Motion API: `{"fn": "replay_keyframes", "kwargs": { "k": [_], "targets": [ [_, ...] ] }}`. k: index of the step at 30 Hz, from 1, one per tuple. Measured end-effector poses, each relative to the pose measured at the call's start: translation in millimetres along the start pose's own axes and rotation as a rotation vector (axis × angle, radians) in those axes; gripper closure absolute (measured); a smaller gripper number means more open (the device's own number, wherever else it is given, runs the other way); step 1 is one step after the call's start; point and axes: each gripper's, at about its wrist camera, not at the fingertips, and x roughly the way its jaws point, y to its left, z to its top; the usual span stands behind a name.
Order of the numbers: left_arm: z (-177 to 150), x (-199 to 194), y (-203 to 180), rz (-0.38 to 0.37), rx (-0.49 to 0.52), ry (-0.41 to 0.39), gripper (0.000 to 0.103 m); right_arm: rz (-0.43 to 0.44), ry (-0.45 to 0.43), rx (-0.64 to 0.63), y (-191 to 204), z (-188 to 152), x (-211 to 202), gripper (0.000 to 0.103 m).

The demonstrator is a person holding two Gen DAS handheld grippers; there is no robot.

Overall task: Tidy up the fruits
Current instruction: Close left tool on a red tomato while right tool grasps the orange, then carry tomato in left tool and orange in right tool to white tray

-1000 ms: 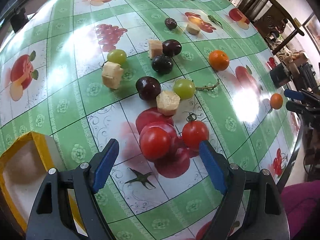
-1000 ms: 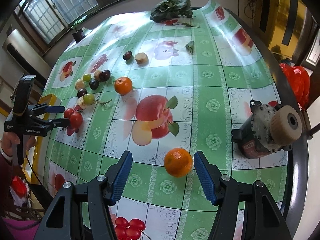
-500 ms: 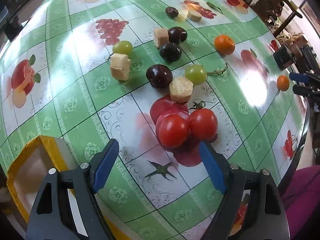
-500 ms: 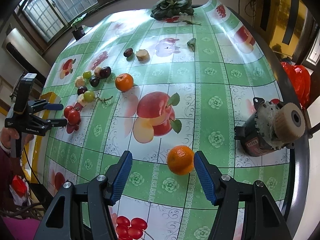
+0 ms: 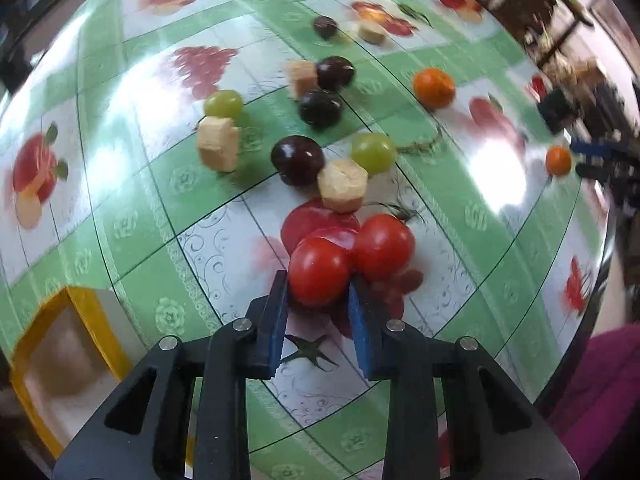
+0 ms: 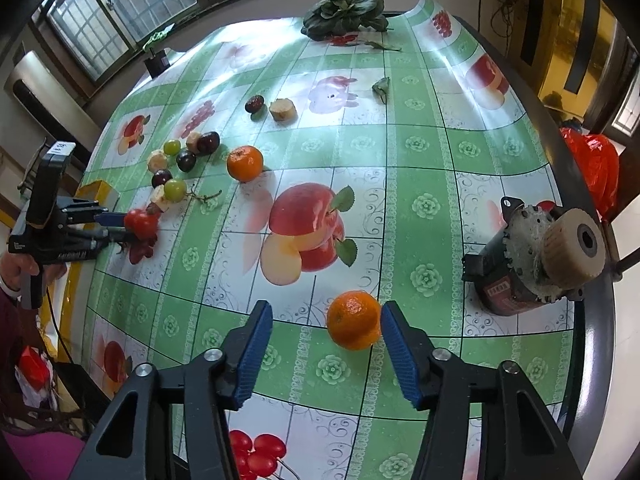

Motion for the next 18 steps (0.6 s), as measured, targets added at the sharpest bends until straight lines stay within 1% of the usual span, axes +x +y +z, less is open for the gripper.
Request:
{"fn": "replay_keyframes", "kwargs": {
  "k": [1, 3, 7, 10, 12, 16, 17, 18],
  "targets": [
    [0, 0, 1, -0.003, -0.016, -0.005, 0.076, 0.000, 0.002, 0.002, -1, 0, 0, 0.049],
    [-1, 0, 1, 0.033, -0.031, -0.015, 0.076, -0.002, 0.005, 0.000, -1, 0, 0, 0.049],
    [-5, -5, 0, 0.069, -0.087, -0.045, 0.076, -0.005, 0.016, -0.004, -2, -1, 1, 0.049],
    [-11, -15, 0, 0.111, -0.162, -0.079, 0.076, -0.009, 0.024, 0.018, -8, -2, 5, 0.049],
    [-15, -26, 3, 0.116, -0.211, -0.111, 0.076, -0.002, 0.033, 0.028, -10, -2, 9, 0.048],
    [-22, -49, -1, 0.127, -0.304, -0.176, 0.076, -0.028, 0.052, 0.014, -10, -3, 21, 0.048],
    [-25, -54, -1, 0.118, -0.328, -0.191, 0.076, -0.045, 0.065, 0.008, -10, -3, 26, 0.049],
    [-27, -58, -3, 0.111, -0.350, -0.202, 0.076, -0.057, 0.076, 0.002, -10, -4, 31, 0.057]
  ]
}}
